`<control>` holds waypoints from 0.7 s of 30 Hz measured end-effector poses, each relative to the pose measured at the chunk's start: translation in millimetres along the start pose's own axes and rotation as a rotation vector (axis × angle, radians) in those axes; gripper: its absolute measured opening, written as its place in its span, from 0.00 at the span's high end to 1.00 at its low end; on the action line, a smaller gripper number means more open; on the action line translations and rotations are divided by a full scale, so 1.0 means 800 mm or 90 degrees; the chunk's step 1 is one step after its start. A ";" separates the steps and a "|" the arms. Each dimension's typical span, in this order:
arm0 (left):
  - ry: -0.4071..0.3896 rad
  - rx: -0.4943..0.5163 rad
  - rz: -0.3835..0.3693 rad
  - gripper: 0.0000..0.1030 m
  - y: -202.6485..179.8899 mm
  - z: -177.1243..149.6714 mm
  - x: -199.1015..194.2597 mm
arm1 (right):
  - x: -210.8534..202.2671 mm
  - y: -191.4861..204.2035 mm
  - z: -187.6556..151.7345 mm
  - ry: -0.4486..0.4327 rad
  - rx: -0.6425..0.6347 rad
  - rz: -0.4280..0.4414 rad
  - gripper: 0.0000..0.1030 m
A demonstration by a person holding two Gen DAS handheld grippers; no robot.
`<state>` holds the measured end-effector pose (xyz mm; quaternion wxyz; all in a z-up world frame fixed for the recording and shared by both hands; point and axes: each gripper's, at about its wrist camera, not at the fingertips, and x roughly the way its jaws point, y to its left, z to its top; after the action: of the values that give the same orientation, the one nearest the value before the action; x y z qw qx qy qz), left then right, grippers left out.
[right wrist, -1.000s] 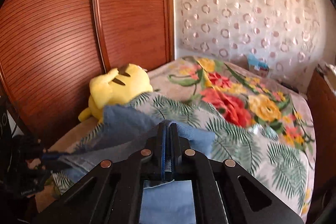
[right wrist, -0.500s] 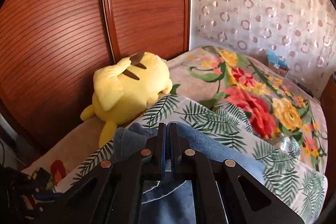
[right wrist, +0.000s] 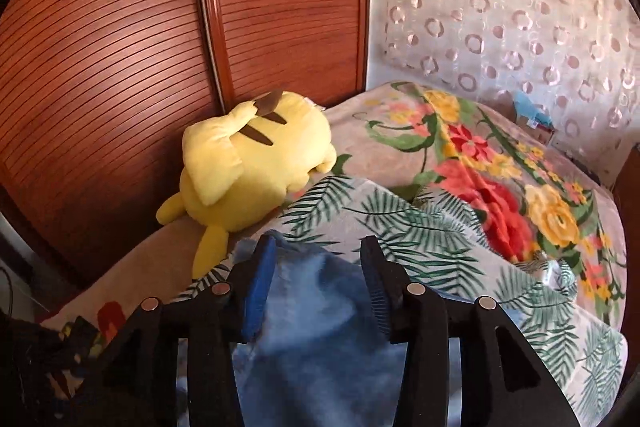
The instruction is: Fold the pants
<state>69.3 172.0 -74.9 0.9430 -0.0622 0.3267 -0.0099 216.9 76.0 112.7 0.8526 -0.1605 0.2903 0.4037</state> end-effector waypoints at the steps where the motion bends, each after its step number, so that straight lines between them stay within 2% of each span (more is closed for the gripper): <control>1: 0.001 -0.002 0.002 0.86 0.000 0.002 0.001 | -0.009 -0.007 -0.004 -0.004 0.002 -0.006 0.55; 4: 0.005 -0.001 0.003 0.75 -0.004 0.006 0.005 | -0.032 -0.027 -0.025 -0.006 0.008 -0.024 0.55; 7: 0.002 0.002 -0.001 0.54 -0.009 0.009 0.007 | -0.050 -0.052 -0.055 0.004 0.022 -0.048 0.55; 9: 0.006 0.002 -0.010 0.51 -0.013 0.012 0.011 | -0.058 -0.069 -0.076 0.016 0.031 -0.064 0.55; 10: 0.011 0.003 -0.011 0.42 -0.015 0.013 0.014 | -0.060 -0.077 -0.085 0.023 0.040 -0.069 0.55; 11: 0.013 0.002 -0.013 0.29 -0.018 0.014 0.017 | -0.063 -0.085 -0.095 0.027 0.051 -0.072 0.55; 12: 0.011 -0.001 -0.021 0.24 -0.022 0.015 0.020 | -0.066 -0.093 -0.105 0.032 0.062 -0.075 0.55; 17: 0.021 0.011 -0.029 0.22 -0.041 0.018 0.034 | -0.076 -0.120 -0.149 0.053 0.105 -0.079 0.55; 21: 0.031 0.026 -0.033 0.22 -0.058 0.019 0.043 | -0.068 -0.131 -0.168 0.078 0.134 -0.064 0.55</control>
<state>106.9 125.7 -78.8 0.9352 -0.0509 0.3478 -0.0428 222.2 -89.8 45.8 0.8646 -0.1090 0.3744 0.3168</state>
